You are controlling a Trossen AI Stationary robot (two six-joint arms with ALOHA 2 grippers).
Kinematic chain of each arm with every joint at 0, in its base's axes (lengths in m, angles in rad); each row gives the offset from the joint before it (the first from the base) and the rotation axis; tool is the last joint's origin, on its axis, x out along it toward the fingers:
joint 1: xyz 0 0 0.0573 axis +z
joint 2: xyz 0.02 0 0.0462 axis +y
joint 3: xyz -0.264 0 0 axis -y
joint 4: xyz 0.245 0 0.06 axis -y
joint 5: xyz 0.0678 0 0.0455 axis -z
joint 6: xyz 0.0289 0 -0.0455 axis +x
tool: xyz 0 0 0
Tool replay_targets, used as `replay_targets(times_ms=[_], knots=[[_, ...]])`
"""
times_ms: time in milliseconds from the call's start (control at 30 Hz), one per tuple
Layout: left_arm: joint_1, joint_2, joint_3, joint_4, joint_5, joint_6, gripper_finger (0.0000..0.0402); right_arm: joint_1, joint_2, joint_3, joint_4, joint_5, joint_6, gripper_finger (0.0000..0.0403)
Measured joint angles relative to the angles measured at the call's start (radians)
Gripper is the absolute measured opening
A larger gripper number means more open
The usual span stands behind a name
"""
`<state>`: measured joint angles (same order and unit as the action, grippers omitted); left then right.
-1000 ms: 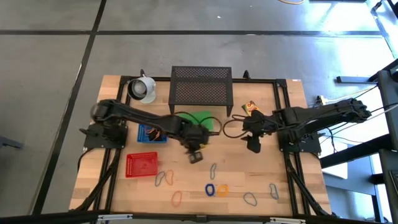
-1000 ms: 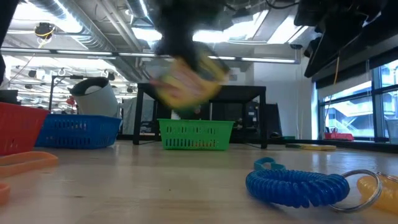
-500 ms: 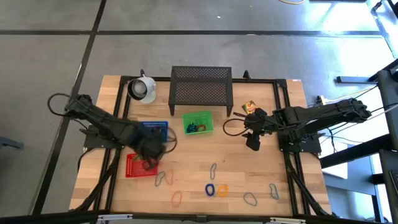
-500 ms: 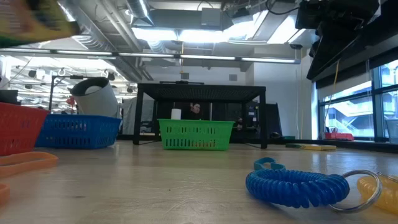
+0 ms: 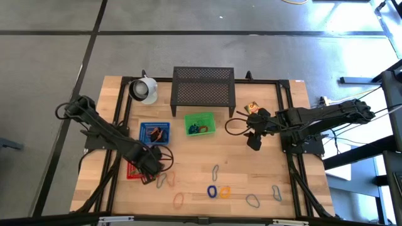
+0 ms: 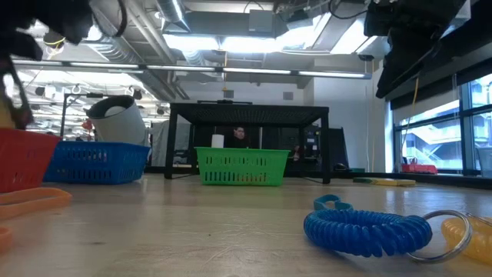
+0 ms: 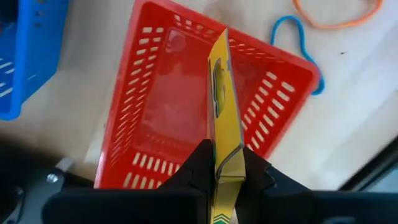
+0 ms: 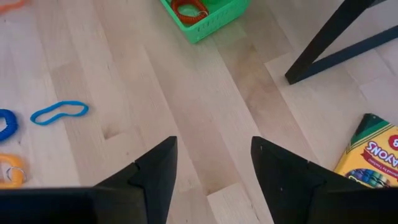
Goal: Pick & Place Office Desk Supplies
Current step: Put the bottom yellow box of crayon into the red bin
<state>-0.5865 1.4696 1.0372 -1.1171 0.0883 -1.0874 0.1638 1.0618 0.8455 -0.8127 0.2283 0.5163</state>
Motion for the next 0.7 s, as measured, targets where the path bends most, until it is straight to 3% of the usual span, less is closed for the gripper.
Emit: replay_targets(times_ms=[367,700], knots=[[0.000,0.000,-0.054,-0.003,0.048,0.035,0.0031,0.000,0.000,0.000,0.000,0.000,0.052,0.0206],[0.000,0.000,-0.054,-0.004,0.037,0.026,0.0100,0.000,0.000,0.000,0.001,0.000,0.079,0.0206]])
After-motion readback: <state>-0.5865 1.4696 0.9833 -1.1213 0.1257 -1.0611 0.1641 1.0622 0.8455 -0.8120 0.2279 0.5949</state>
